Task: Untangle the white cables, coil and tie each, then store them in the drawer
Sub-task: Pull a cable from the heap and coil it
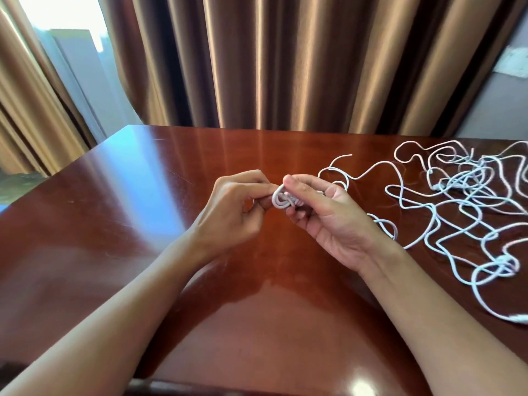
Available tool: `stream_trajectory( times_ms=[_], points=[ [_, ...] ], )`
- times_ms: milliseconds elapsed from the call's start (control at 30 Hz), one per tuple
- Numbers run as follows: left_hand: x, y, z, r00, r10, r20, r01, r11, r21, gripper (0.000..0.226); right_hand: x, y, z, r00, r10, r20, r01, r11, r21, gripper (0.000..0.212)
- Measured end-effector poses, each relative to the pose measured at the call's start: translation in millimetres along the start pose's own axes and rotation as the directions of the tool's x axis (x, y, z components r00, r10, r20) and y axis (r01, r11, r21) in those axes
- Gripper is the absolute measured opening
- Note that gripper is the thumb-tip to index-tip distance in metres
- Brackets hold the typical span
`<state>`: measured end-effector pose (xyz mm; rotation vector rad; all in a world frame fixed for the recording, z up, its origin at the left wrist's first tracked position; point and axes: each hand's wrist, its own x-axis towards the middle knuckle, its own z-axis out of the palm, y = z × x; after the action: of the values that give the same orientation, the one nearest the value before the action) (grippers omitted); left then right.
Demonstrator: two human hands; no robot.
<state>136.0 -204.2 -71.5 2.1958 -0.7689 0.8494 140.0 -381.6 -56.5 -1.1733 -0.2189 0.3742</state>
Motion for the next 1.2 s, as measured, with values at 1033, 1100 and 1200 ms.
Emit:
stream_trajectory(
  times_ms=[1033,1100,1200],
  points=[
    [48.6,146.7,111.1,0.902,0.250,0.352,-0.257,0.966,-0.028,0.020,-177.5,-87.1,-144.3,0.893,-0.443,-0.078,0.012,0.196,-0.981,0.025],
    [52.5,165.1,129.6,0.876,0.277,0.395,-0.295,0.955,-0.017,0.018,-194.8,-92.1,-167.3,0.894,-0.430,-0.129,-0.071,0.148,-0.986,0.024],
    [54.4,185.7,152.8,0.856,0.285,0.432,-0.314,0.950,-0.004,0.018,-213.4,-99.3,-198.0,0.895,-0.401,-0.196,-0.184,0.069,-0.981,0.024]
  ],
)
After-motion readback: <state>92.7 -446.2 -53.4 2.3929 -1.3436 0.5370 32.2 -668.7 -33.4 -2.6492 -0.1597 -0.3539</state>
